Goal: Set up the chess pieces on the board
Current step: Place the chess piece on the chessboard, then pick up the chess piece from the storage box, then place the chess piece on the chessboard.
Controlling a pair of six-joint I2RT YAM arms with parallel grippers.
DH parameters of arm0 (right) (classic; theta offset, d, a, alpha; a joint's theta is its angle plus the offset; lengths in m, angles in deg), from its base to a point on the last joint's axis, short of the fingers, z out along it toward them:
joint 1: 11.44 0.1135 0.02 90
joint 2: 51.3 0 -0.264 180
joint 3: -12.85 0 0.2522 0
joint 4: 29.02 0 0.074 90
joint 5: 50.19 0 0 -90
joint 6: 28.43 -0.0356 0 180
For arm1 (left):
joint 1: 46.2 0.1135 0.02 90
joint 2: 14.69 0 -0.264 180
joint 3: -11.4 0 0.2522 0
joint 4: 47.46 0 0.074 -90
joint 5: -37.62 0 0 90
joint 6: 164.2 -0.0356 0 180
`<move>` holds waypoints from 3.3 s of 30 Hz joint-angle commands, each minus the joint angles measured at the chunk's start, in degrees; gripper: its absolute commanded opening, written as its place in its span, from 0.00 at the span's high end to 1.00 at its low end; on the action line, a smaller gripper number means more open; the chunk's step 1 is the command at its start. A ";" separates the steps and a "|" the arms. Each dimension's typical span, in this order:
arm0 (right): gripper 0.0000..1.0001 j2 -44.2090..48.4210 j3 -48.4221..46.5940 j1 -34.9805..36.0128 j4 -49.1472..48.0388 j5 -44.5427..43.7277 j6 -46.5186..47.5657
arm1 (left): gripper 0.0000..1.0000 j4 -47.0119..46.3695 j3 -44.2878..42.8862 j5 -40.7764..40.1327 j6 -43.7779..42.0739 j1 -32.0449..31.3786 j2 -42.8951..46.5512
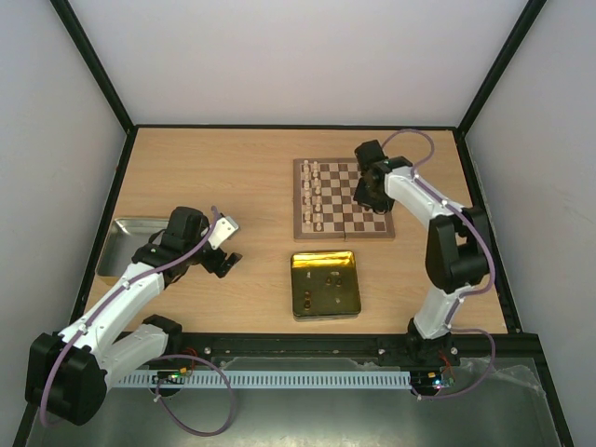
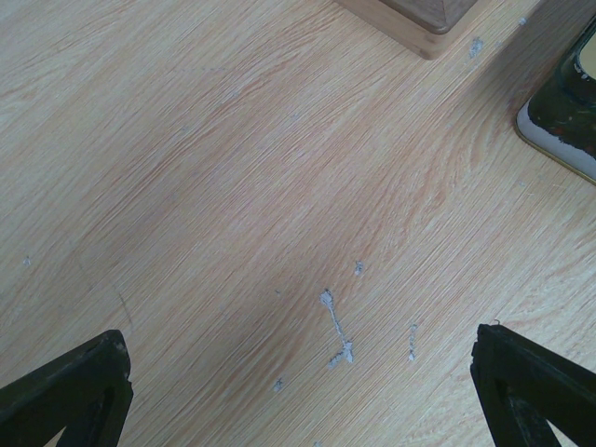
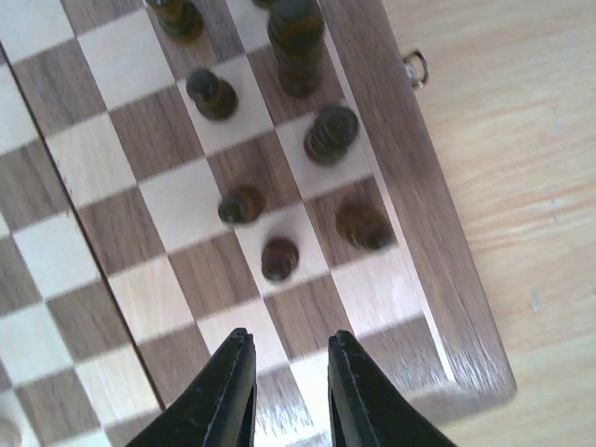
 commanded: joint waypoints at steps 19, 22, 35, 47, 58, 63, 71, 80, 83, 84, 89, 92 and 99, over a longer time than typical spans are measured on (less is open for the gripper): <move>0.79 28.41 33.98 26.27 -4.34 6.66 -13.46 | 0.01 -0.28 0.53 -1.53 0.04 -0.94 -1.55; 0.79 28.57 35.52 26.77 -6.39 7.68 -13.95 | 0.01 -0.37 0.50 -1.82 0.11 -1.12 -1.76; 0.79 26.03 38.03 30.61 -9.37 8.51 -14.61 | 0.01 -0.46 0.49 -2.42 0.31 -1.30 -2.33; 0.85 25.12 39.73 30.67 -9.79 8.05 -14.25 | 0.01 -0.40 0.46 -2.43 0.10 -1.90 -2.75; 0.96 22.66 36.05 30.71 -8.07 6.32 -13.19 | 0.01 -0.40 0.57 -2.53 0.15 -2.01 -2.51; 0.96 24.20 31.38 30.71 -2.36 4.46 -12.13 | 0.01 -0.40 0.53 -2.42 0.13 -2.09 -2.74; 0.96 24.84 22.78 28.44 5.89 -2.36 -9.37 | 0.01 -0.40 0.50 -2.47 0.20 -2.32 -2.42; 0.96 17.67 14.79 13.81 4.26 -0.66 -3.10 | 0.01 -0.37 0.58 -2.25 0.22 -2.36 -1.82; 0.96 14.19 11.57 11.16 3.35 -0.23 -2.24 | 0.01 -0.33 0.55 -2.29 0.22 -2.40 -1.63; 0.96 13.15 10.80 10.52 3.07 -0.08 -2.15 | 0.01 -0.35 0.57 -2.26 0.21 -2.41 -1.50; 0.96 9.59 8.81 8.79 1.81 -0.06 -2.11 | 0.01 -0.30 0.70 -2.29 0.22 -2.27 -0.92; 0.96 8.37 8.80 6.70 0.39 1.60 -2.24 | 0.01 -0.29 0.65 -2.16 0.17 -2.29 -0.80; 0.96 6.34 9.39 2.62 -2.55 4.31 -2.04 | 0.01 -0.29 0.65 -2.17 0.22 -2.34 -0.68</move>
